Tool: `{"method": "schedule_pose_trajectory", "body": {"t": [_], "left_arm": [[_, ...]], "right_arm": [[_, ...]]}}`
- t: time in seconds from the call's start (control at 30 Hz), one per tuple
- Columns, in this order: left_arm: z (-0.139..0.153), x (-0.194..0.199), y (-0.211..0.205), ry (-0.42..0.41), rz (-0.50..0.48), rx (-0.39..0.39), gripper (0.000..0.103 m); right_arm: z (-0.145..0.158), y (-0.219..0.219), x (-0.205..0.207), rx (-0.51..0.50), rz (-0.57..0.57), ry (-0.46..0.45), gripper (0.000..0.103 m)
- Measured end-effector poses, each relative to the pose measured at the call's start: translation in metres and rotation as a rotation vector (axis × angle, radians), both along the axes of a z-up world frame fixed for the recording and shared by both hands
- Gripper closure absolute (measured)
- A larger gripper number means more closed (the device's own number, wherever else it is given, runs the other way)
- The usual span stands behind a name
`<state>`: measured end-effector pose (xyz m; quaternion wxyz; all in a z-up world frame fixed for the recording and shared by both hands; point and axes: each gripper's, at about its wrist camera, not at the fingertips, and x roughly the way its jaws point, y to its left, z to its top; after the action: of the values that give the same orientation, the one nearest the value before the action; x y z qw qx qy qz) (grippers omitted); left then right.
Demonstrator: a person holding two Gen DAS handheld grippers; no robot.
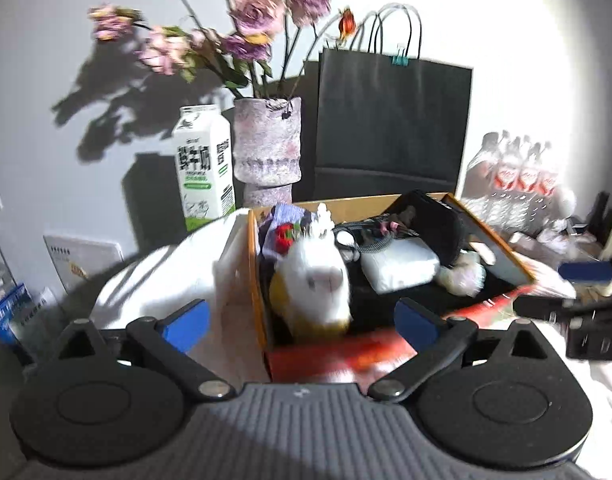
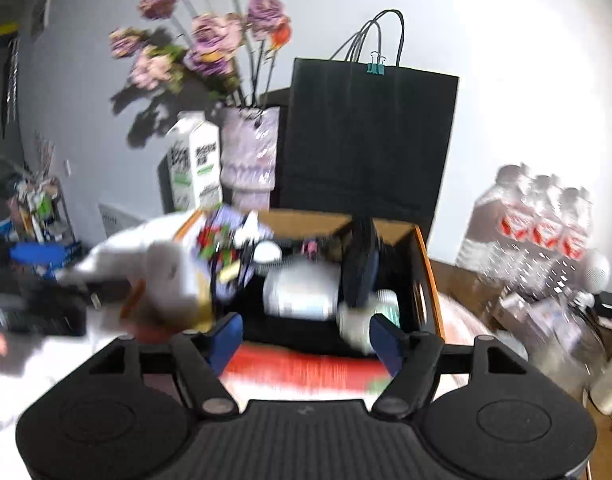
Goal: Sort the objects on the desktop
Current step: 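Open both tools in the box and withdraw over the towel, then grasp the beige cube plug adapter with the left tool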
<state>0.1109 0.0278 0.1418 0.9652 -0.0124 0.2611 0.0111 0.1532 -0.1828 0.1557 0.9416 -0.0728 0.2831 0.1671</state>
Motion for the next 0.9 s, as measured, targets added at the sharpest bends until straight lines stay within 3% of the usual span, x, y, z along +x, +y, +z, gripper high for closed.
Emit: {"method": "schedule_pose_trajectory", "body": {"t": [0.17,0.27,0.47,0.6,0.77,0.9], "left_arm": [[-0.015,-0.081,-0.002,-0.033,-0.046,-0.031,0.001],[-0.033,-0.124,-0.006,-0.061,-0.035,-0.028,0.001],[-0.079,-0.185,-0.021,0.018,-0.049,-0.085,0.001],[-0.098,-0.200,-0.027,0.056,-0.068,-0.055,0.001],[-0.096,-0.193,-0.024,0.040,-0.065,-0.075,0.001],[-0.100,-0.182,-0.026,0.050,-0.078,-0.082,0.003]], "right_arm": [[-0.024,-0.016,-0.084,-0.011,0.016,-0.053,0.023],[-0.044,-0.024,-0.131,0.000,-0.010,-0.067,0.023],[-0.075,-0.034,-0.199,0.088,-0.072,-0.030,0.023],[-0.089,-0.034,-0.226,0.064,-0.094,-0.069,0.023],[-0.098,-0.036,-0.231,0.082,-0.101,-0.066,0.025],[-0.100,-0.032,-0.222,0.095,-0.076,-0.056,0.040]]}}
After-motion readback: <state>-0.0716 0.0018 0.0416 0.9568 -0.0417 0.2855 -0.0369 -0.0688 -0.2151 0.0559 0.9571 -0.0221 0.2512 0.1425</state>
